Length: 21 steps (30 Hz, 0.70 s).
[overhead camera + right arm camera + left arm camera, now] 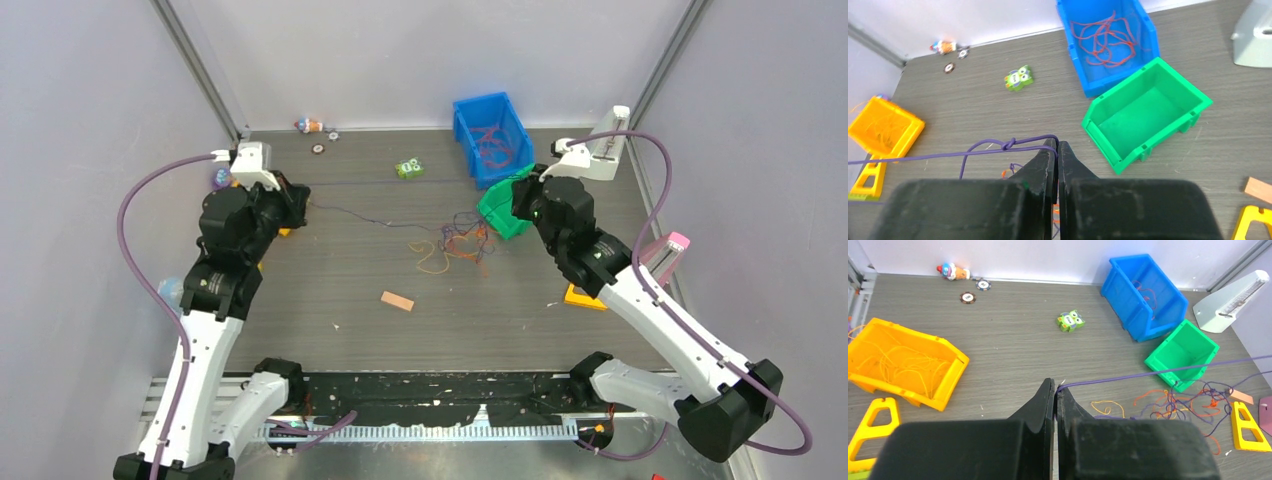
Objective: Untangle the cables
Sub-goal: Untie the cable.
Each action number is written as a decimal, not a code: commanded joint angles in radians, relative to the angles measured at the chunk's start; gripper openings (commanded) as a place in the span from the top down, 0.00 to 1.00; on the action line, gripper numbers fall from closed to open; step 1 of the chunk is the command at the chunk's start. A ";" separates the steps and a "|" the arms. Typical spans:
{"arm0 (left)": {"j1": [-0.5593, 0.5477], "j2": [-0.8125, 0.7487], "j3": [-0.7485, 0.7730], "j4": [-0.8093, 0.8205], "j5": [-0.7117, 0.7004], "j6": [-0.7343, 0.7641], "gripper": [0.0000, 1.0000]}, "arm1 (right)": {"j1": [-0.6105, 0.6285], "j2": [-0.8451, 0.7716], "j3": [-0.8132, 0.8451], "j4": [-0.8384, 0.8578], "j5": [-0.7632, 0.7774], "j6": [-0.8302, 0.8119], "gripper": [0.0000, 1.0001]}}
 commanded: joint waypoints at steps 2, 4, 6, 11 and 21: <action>0.051 -0.005 0.069 0.031 -0.018 0.040 1.00 | -0.054 -0.056 0.057 0.063 -0.277 -0.122 0.95; 0.051 0.010 0.077 0.063 0.072 0.010 1.00 | -0.048 -0.047 0.080 0.111 -0.501 -0.133 0.88; 0.050 0.022 0.106 0.089 0.121 -0.014 1.00 | -0.039 -0.034 0.096 0.129 -0.610 -0.120 0.60; 0.045 0.071 0.204 0.196 0.357 -0.090 1.00 | -0.037 -0.030 0.021 0.123 -0.644 -0.088 0.10; -0.170 0.203 0.403 0.112 0.519 0.035 1.00 | 0.106 0.088 0.006 0.255 -0.829 -0.238 0.03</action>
